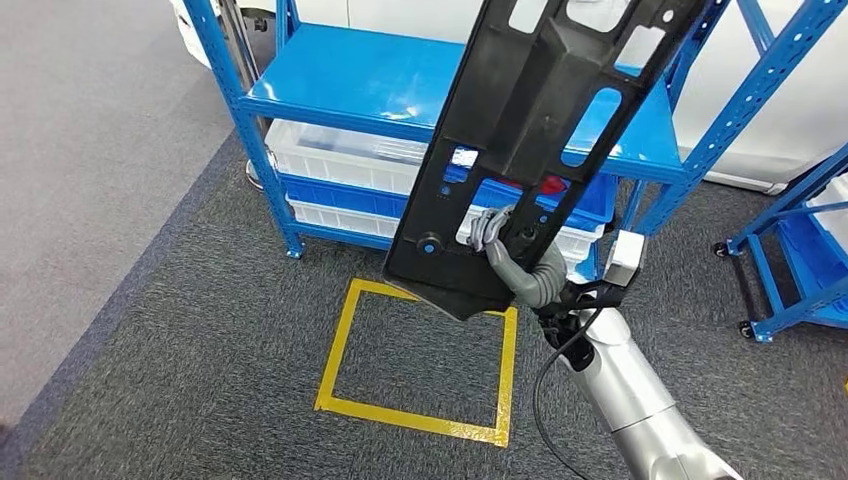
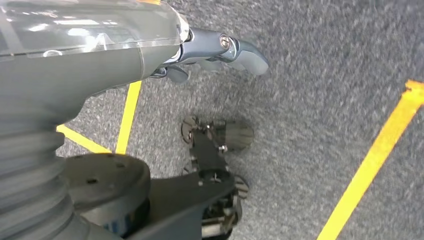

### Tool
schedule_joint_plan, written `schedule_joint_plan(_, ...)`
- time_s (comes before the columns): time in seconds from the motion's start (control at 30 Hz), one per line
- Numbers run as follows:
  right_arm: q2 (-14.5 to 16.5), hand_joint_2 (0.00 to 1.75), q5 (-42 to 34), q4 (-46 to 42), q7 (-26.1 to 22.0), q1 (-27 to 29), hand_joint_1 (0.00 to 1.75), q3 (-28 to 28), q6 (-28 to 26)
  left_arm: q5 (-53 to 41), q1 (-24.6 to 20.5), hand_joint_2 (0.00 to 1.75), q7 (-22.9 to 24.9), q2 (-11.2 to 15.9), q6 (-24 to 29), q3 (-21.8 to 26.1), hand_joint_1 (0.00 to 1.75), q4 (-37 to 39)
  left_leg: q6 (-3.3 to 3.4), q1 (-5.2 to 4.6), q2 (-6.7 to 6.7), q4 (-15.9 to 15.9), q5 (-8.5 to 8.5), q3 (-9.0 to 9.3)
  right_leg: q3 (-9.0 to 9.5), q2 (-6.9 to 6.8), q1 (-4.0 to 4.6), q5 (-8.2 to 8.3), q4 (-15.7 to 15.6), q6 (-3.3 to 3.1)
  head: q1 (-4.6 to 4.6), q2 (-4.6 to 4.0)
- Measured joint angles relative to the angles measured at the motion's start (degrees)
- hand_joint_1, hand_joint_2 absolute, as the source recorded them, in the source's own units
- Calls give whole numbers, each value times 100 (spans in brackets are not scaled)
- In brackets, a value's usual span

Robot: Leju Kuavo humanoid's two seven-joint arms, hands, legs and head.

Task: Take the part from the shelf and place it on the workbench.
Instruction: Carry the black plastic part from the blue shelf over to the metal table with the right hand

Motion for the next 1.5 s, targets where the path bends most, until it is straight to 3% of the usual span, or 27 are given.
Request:
schedule_joint_plan(0.07,-1,175,5,-3,-1,2,175,-1,-13,-8,3,175,1,4,7,-2,0,0,87,-2,-79,-18,45,-20,-29,38,-31,-77,77,55,0,0)
schedule_joint_plan(0.1,-4,175,6,-4,-2,3,175,-4,-19,-11,-1,175,2,5,9,-4,0,0,126,4,-119,-32,72,-32,-102,121,-43,-214,254,75,0,0)
schedule_joint_plan(0.2,-22,175,9,-2,-7,36,175,-20,-21,-17,-9,175,9,5,16,-9,0,0,191,-12,-251,-37,130,-89,-565,377,-52,-802,1342,91,1,0)
schedule_joint_plan(0.23,-27,175,9,-1,-11,60,175,-23,-20,-17,-7,175,14,5,16,-9,0,0,197,-24,-307,-33,145,-109,-676,399,-49,-887,1611,84,1,0)
schedule_joint_plan(0.27,-32,175,10,-1,-19,87,175,-26,-19,-17,-4,175,21,5,17,-9,0,0,196,-34,-370,-29,160,-126,-691,410,-45,-865,1677,66,0,0)
schedule_joint_plan(0.33,-34,175,14,-2,-34,126,175,-27,-16,-14,1,175,32,5,20,-9,0,0,183,-47,-498,-23,188,-145,-396,486,-37,-554,1151,2,-1,0)
schedule_joint_plan(0.4,-37,175,22,-10,-46,135,175,-32,-14,-2,-3,175,33,0,22,-9,0,0,148,-55,-620,-19,220,-164,9,729,-31,-281,379,-63,0,0)
schedule_joint_plan(0.47,-40,175,31,-18,-58,132,175,-35,-13,22,1,175,22,-4,25,-8,0,0,88,-46,-728,-24,261,-204,159,845,-13,-223,62,-81,1,0)
schedule_joint_plan(0.53,-31,175,35,-24,-66,127,175,-30,-4,51,31,175,4,-1,26,-5,0,0,18,-33,-827,-41,301,-243,161,717,-17,-180,15,-99,0,0)
schedule_joint_plan(0.6,-13,175,42,-31,-68,122,175,-22,20,71,68,175,-11,3,26,-2,0,0,-32,-54,-678,118,171,-338,171,577,-39,-109,-77,-153,-2,0)
schedule_joint_plan(0.67,1,175,55,-29,-73,126,175,-15,46,96,84,175,-19,6,28,3,0,0,-68,-66,-368,708,-211,-590,159,427,-26,-66,-125,-192,-7,0)
schedule_joint_plan(0.73,16,175,79,-11,-77,133,175,4,64,137,107,175,-22,6,34,11,0,0,-106,-49,-229,1418,-545,-857,130,269,-3,-60,-110,-201,-9,0)
schedule_joint_plan(0.77,32,175,94,5,-77,135,175,21,70,154,131,175,-27,6,36,17,0,0,-121,-41,-204,1556,-579,-881,117,192,1,-61,-98,-201,-9,0)
schedule_joint_plan(0.8,56,175,105,21,-77,133,175,42,76,169,160,175,-32,6,38,25,0,0,-132,-34,-180,1463,-512,-793,105,119,2,-63,-84,-198,-8,0)
schedule_joint_plan(0.87,113,175,117,39,-77,121,175,79,81,189,206,175,-47,7,38,39,0,0,-124,-33,-21,721,-218,-341,92,-17,7,-76,-54,-178,-8,0)
schedule_joint_plan(0.93,165,175,125,41,-76,91,175,106,81,208,222,175,-66,8,39,49,0,0,-48,-71,160,92,-37,10,84,-131,36,-96,-18,-135,-8,0)
schedule_joint_plan(0.97,191,175,132,41,-73,71,175,121,80,216,231,175,-77,8,39,55,0,0,-3,-91,194,-24,-20,61,82,-182,50,-100,-7,-111,-8,0)
schedule_joint_plan(1.03,239,175,146,40,-65,32,175,157,73,220,261,175,-103,11,38,69,0,0,75,-101,84,-46,13,39,84,-274,57,-97,-3,-60,-8,0)
schedule_joint_plan(1.07,259,175,149,39,-61,13,175,172,63,211,274,175,-116,14,37,75,0,0,109,-91,29,-65,37,35,78,-224,42,-127,22,-27,-7,0)
schedule_joint_plan(1.13,277,175,148,33,-55,-11,175,186,47,185,265,175,-138,17,36,79,0,0,176,-62,-77,-102,89,28,-54,70,3,-358,337,34,-7,0)
schedule_joint_plan(1.2,276,175,147,30,-50,-4,175,191,42,167,237,175,-149,19,33,79,0,0,211,-53,-189,-103,118,2,-387,355,-23,-753,1082,74,-7,0)
schedule_joint_plan(1.27,275,175,149,30,-44,23,175,197,41,158,230,175,-151,19,29,78,0,0,214,-57,-332,-89,135,-25,-662,411,-31,-938,1680,90,-7,0)
schedule_joint_plan(1.3,274,175,149,30,-40,33,175,199,40,156,233,175,-151,19,28,78,0,0,207,-58,-408,-77,141,-35,-657,417,-35,-867,1677,86,-7,0)
schedule_joint_plan(1.33,274,175,149,29,-38,38,175,201,39,155,235,175,-151,19,29,78,0,0,199,-58,-487,-63,146,-40,-539,437,-39,-696,1442,73,-7,0)
schedule_joint_plan(1.4,272,175,149,19,-38,34,175,202,36,154,230,175,-151,18,31,78,0,0,171,-61,-623,-34,151,-53,-133,632,-47,-317,631,27,-7,0)
schedule_joint_plan(1.43,270,175,149,12,-38,30,175,202,32,154,223,175,-150,18,31,79,0,0,146,-62,-680,-17,156,-73,14,749,-50,-210,309,10,-7,0)
schedule_joint_plan(1.5,272,175,150,5,-35,24,175,205,22,155,219,175,-146,17,34,79,0,0,70,-48,-783,-9,184,-132,97,869,-41,-186,76,-14,-7,0)
